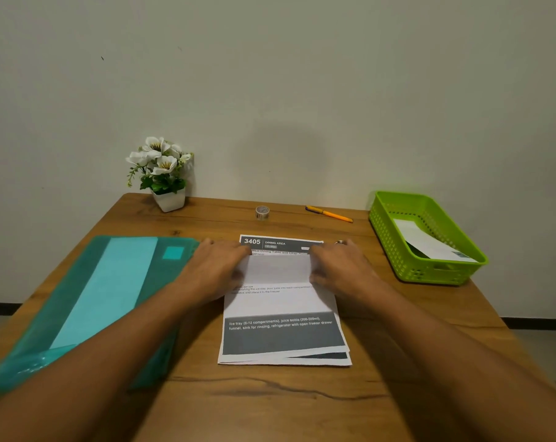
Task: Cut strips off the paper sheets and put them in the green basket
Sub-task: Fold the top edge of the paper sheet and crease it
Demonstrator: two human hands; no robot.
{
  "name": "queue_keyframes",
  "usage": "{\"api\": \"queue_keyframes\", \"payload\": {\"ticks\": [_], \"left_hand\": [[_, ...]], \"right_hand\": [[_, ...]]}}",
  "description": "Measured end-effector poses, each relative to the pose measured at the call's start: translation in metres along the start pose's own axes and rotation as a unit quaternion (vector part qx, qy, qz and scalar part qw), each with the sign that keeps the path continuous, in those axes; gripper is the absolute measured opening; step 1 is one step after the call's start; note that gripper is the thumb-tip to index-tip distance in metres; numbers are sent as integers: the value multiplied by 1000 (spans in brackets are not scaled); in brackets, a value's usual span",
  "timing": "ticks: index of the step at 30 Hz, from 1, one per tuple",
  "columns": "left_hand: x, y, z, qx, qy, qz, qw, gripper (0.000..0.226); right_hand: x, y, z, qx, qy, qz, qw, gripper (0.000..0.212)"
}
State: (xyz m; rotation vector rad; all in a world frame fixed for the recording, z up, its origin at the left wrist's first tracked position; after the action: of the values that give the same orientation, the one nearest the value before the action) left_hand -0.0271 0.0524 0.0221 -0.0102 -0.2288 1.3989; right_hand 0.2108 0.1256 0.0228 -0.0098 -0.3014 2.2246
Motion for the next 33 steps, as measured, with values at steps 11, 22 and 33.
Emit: {"api": "queue_keyframes", "payload": {"ticks": [11,22,33], "left_hand": [[1,-12,-11,-44,-51,-56,996,24],[-12,-22,-42,-67,-18,-36,997,47],[-11,-24,-69,-34,105,40,993,72]], "right_hand": [[-10,8,-6,8,-64,26,998,28],[-14,50,-28,122,-21,24,992,46],[-19,58,-57,141,-3,-22,990,67]]}}
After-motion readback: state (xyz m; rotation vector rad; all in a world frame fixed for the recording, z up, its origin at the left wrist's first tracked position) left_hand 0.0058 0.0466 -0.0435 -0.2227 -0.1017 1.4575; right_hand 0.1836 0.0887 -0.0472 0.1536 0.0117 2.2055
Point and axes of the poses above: each hand's wrist, its own x-axis towards the middle knuckle, its own z-axis out of the back of the hand, y = z × x, the point moved 3 cm from there along x, towards the middle knuckle, and after that the axes turned 7 degrees about -x, right-handed, at the moved point
